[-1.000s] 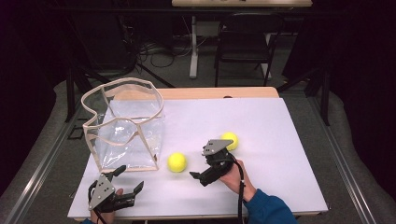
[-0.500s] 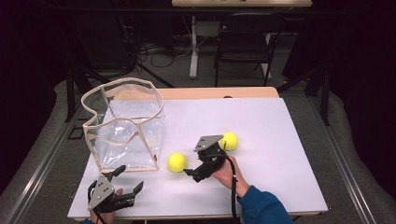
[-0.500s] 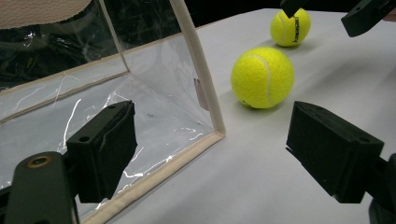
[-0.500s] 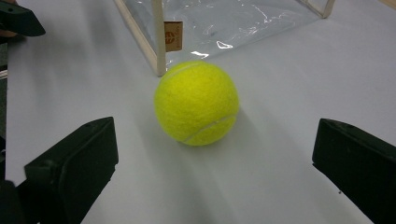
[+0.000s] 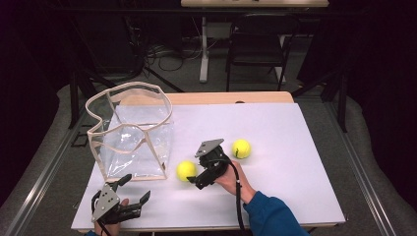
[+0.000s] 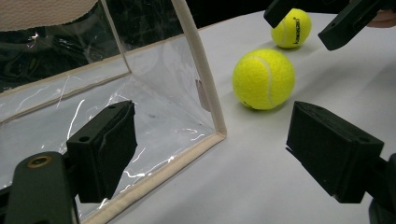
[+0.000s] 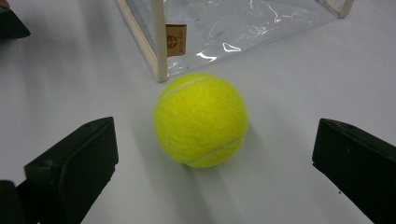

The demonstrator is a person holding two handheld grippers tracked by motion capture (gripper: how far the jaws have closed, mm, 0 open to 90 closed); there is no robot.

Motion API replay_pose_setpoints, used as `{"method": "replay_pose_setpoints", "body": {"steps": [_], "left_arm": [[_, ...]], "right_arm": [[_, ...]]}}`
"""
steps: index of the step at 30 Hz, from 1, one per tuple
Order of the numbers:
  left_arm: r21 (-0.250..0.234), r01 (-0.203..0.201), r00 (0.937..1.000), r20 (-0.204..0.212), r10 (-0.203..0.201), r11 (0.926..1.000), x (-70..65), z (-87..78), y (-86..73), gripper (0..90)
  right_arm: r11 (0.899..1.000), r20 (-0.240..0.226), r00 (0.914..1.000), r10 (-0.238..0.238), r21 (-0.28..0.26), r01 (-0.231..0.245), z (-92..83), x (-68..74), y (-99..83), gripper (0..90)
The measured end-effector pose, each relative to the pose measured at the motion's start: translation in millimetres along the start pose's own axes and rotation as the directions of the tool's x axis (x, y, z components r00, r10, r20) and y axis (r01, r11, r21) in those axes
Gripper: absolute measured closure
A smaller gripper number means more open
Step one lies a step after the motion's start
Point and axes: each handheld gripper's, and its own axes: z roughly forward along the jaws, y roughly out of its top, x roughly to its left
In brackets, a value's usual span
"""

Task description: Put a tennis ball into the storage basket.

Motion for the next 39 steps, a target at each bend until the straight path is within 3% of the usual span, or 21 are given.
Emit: {"method": "replay_pose_setpoints", "body": {"steps": [9, 39], "left_arm": [[0.001, 0.000, 1.0000, 0.000, 0.000, 1.0000, 0.1, 0.1, -0.1, 15.8], [0.004, 0.004, 1.0000, 0.004, -0.005, 1.0000, 0.3, 0.2, -0.5, 15.9]], "right_arm": [[0.999, -0.017, 0.9997, -0.019, 0.028, 0.019, 10.5, 3.2, 5.7, 0.0], [0.994, -0.031, 0.9993, -0.018, 0.111, 0.021, 43.8, 2.9, 9.5, 0.0]]}}
